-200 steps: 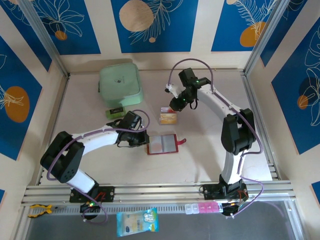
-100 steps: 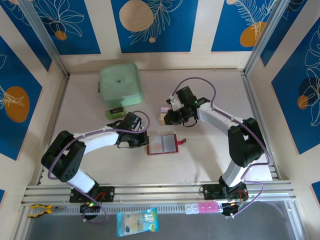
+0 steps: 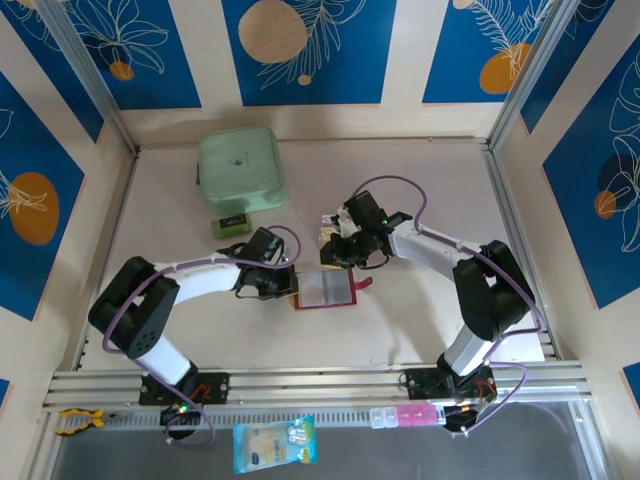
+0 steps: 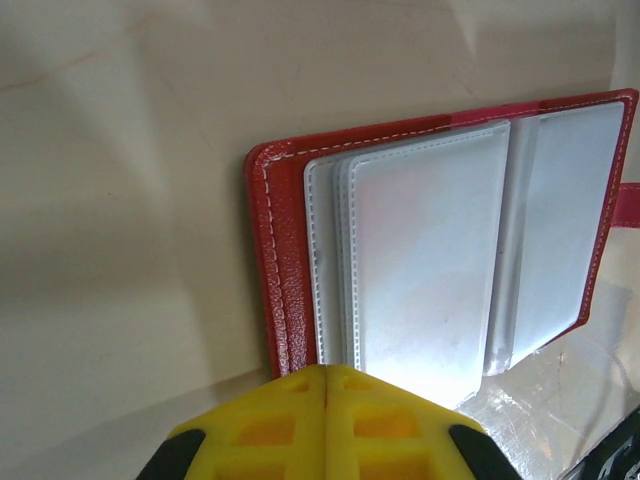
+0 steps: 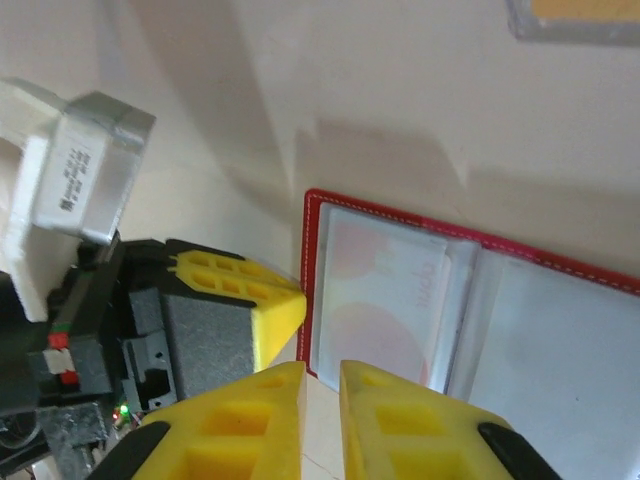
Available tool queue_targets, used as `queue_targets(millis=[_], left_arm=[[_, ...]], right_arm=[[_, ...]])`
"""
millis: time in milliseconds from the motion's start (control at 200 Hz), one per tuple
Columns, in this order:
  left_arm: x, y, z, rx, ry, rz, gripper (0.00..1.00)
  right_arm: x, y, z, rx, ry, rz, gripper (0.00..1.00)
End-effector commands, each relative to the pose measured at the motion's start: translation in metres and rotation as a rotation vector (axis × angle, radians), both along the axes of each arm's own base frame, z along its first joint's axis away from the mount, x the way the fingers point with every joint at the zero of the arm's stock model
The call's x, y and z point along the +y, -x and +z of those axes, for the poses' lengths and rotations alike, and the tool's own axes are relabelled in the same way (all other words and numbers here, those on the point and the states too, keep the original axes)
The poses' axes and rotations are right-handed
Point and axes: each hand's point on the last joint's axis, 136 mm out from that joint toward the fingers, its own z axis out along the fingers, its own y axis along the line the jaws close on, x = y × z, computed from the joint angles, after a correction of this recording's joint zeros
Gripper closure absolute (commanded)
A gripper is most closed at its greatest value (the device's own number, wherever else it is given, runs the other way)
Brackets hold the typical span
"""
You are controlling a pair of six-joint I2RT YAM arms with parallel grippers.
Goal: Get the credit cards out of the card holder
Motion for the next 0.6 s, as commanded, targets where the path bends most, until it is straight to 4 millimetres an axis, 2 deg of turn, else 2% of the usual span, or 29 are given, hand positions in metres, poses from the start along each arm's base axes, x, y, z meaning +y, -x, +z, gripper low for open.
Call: queue_targets(millis=[0,595], left_arm=[[0.003,0.005,-0.006,0.013,-0.008,-0.018,0.95],[0.011,0.009,-0.02,0.031,-0.059,-0.022,0.96]], right_arm=[[0.006,0.009,0.007,0.012,-0.037,0.005,0.82],[0.01,0.019,-0.017,0.077,0.023,0.002,0.76]])
